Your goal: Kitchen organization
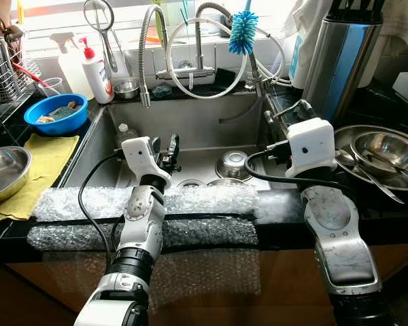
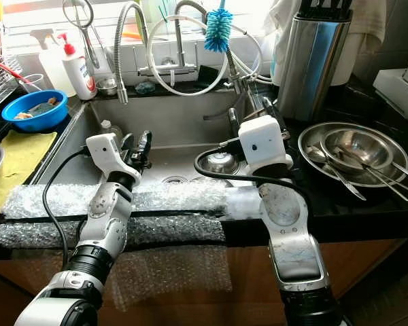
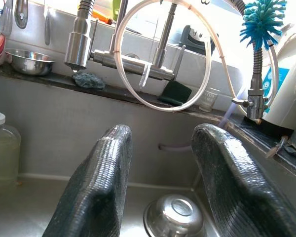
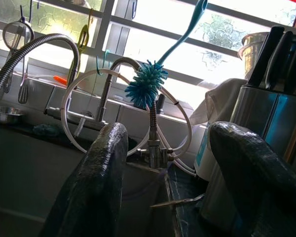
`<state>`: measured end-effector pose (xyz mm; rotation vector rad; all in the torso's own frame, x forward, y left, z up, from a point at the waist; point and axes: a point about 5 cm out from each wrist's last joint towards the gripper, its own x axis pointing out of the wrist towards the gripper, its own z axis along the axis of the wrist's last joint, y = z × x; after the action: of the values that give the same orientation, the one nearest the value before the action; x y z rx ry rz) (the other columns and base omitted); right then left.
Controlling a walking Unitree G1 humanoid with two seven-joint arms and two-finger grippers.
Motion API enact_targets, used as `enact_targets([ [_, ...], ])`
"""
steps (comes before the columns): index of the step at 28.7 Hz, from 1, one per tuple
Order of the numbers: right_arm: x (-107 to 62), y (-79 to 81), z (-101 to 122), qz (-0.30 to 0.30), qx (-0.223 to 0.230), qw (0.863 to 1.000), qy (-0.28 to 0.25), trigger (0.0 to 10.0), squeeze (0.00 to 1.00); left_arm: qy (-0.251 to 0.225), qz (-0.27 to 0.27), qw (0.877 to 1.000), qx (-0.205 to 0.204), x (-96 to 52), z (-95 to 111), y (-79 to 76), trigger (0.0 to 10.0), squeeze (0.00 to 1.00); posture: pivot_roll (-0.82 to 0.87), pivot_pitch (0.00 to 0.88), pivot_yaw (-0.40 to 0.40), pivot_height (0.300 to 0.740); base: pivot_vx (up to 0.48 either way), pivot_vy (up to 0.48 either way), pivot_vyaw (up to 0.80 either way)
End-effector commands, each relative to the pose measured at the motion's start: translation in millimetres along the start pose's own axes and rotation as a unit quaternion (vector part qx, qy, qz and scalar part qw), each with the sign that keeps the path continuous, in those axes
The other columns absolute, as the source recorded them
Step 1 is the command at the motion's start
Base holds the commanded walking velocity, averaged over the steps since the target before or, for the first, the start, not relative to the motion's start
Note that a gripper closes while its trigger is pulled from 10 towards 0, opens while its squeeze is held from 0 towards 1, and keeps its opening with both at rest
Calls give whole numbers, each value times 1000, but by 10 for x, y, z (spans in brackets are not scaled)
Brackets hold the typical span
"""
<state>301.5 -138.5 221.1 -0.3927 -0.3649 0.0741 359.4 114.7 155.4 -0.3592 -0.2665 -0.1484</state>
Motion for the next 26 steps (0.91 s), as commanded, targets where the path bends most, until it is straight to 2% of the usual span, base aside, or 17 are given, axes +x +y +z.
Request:
enact_targets([
  [1, 32, 3, 9, -2, 9, 1000, -1, 10000, 0, 15, 16, 1000, -3, -46, -75, 82, 10000, 0, -173, 0, 69, 740, 0, 0, -800],
  [2, 32, 3, 9, -2, 9, 1000, -1, 10000, 0, 15, 16, 1000, -3, -46, -75, 82, 10000, 0, -173, 0, 69, 740, 0, 0, -800],
  [4, -44, 33, -143, -14, 41, 999, 17, 10000, 0, 1, 21, 1000, -5, -27, -17, 94, 10000, 0, -166, 0, 69, 740, 0, 0, -669],
  [13, -169, 122, -356, -5, 47, 998, 45, 10000, 0, 1, 19, 1000, -5, -30, -22, 86, 10000, 0, -167, 0, 70, 740, 0, 0, -115],
  [23, -172, 148, -368, -5, 53, 998, 41, 10000, 0, -3, 18, 1000, -4, -14, -1, 84, 10000, 0, -166, 0, 72, 740, 0, 0, 0],
  [26, -154, 153, -343, -5, 54, 998, 34, 10000, 0, -3, 17, 1000, -3, -14, 2, 91, 10000, 0, -166, 0, 73, 740, 0, 0, -781],
])
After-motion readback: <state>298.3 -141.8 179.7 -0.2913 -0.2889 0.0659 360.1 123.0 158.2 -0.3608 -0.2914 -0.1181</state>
